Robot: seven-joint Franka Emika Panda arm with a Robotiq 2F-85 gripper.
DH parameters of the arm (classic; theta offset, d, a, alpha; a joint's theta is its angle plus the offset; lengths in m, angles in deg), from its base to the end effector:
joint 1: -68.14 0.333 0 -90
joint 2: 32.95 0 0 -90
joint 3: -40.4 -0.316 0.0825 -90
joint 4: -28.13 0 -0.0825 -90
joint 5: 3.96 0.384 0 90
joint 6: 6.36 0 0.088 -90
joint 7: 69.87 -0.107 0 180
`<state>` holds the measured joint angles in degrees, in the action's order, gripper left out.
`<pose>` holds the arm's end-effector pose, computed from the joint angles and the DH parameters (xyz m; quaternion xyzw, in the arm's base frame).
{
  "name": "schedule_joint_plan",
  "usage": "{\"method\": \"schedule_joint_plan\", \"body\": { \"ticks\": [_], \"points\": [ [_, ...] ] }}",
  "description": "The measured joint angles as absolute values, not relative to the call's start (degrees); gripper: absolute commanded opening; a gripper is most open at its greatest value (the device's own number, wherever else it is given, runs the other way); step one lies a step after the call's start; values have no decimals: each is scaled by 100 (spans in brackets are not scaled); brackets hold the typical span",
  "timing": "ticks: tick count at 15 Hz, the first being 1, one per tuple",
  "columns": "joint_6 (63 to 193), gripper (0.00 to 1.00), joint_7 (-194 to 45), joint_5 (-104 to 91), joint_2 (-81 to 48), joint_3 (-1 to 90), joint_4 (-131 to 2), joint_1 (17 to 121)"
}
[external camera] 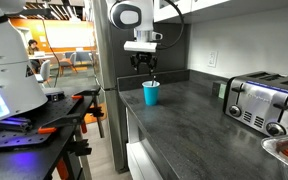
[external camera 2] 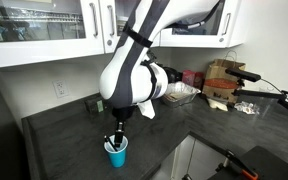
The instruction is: Put the marker on the counter
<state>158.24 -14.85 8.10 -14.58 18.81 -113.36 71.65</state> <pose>0.4416 0.2034 0.1849 -0.8282 -0.5511 -0.0683 0.0753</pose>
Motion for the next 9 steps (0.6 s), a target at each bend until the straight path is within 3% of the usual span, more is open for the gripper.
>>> {"method": "schedule_joint_plan", "body": {
  "ticks": [9],
  "points": [
    [15824,65,-1570,110,-353,1726,-10614,6753]
  ]
}}
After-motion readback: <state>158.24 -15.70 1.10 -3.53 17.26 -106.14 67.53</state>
